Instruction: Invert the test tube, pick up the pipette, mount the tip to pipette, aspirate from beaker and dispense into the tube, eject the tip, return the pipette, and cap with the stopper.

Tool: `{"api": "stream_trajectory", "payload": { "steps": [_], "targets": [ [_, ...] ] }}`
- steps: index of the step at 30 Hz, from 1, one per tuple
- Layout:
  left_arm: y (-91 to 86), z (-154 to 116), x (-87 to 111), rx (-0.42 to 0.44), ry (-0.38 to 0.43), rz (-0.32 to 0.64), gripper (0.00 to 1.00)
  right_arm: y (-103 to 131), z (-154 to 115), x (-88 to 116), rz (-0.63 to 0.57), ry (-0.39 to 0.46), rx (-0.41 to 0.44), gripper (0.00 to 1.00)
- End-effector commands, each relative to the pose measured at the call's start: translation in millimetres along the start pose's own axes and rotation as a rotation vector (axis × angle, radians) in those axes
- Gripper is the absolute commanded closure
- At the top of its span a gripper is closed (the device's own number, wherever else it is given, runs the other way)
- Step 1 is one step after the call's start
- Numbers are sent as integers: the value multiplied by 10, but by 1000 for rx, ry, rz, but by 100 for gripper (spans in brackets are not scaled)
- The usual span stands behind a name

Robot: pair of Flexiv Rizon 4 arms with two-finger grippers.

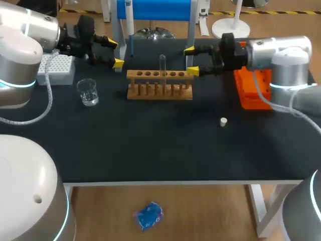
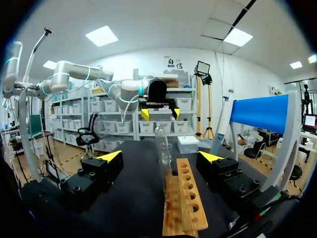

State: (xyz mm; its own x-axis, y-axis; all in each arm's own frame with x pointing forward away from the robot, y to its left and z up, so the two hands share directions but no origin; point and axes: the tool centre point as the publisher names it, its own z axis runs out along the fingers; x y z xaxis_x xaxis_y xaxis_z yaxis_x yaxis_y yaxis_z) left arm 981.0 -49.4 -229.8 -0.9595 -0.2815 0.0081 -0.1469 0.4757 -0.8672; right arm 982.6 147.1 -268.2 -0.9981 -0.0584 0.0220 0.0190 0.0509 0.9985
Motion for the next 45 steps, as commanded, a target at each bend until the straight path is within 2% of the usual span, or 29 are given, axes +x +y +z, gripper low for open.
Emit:
{"api": "stream_trajectory", "payload": {
  "steps": [1,13,28,33,34,36,37,45],
  "targets": [
    [-4,-2,-6,-2,2,-1,0,-65,215,-126,-2,29,0,0],
    [-4,-2,-6,-2,2,-1,0,-46,549,-115,-24,66,17,0],
    [-4,-2,-6,-2,2,-1,0,-91,795,-87,-26,85,7,0],
    [-4,-2,-6,-2,2,-1,0,-93,838,-87,-24,90,3,27],
    [-4,-2,-6,-2,2,-1,0,-93,845,-86,-23,91,4,30],
    [-4,-2,-6,-2,2,-1,0,-98,856,-86,-20,95,4,47],
    [-4,-2,-6,-2,2,-1,0,-101,861,-85,-19,97,5,52],
    [-4,-2,-6,-2,2,-1,0,-105,867,-85,-18,96,5,67]
  ]
}}
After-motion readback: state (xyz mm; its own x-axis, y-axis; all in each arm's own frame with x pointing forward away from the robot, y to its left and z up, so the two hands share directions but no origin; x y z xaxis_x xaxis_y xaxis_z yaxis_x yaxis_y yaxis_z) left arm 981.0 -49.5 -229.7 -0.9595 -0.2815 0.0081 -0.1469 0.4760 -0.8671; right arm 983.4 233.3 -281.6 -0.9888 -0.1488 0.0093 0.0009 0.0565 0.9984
